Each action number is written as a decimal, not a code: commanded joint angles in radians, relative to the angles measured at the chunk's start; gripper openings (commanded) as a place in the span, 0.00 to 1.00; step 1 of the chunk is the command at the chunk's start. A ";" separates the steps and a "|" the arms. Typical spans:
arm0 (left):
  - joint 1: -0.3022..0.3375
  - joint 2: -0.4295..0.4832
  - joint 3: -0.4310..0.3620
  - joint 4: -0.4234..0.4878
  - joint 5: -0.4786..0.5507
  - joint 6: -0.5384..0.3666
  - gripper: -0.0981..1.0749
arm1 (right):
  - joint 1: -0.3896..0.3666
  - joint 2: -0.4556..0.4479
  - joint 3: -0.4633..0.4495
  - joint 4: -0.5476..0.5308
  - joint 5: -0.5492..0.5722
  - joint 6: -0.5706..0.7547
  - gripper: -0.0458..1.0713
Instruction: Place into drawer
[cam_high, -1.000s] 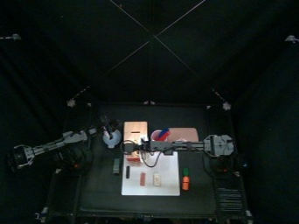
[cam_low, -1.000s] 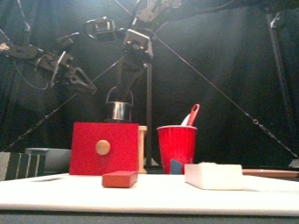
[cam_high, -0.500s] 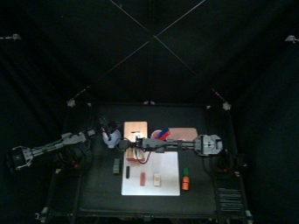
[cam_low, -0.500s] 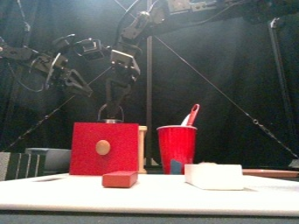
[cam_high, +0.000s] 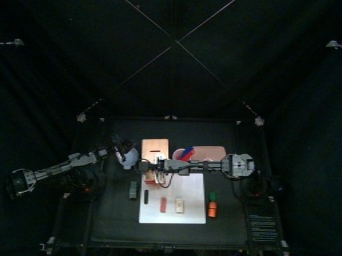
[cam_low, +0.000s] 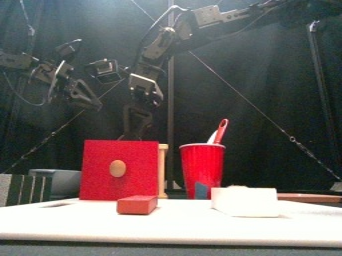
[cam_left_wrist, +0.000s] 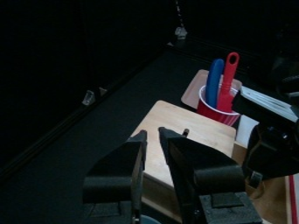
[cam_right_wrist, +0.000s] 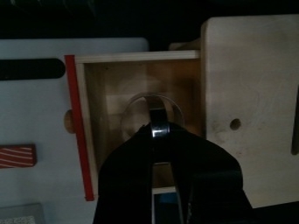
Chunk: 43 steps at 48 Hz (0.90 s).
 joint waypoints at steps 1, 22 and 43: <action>0.003 0.000 -0.014 -0.005 -0.003 0.000 0.62 | -0.012 -0.020 -0.005 0.005 -0.012 0.000 0.48; 0.003 -0.002 -0.008 -0.009 -0.005 0.000 0.62 | -0.028 0.002 -0.002 0.041 -0.049 0.002 0.61; 0.003 0.000 0.000 -0.018 -0.005 0.000 0.62 | -0.029 -0.015 0.002 0.037 -0.021 0.009 0.67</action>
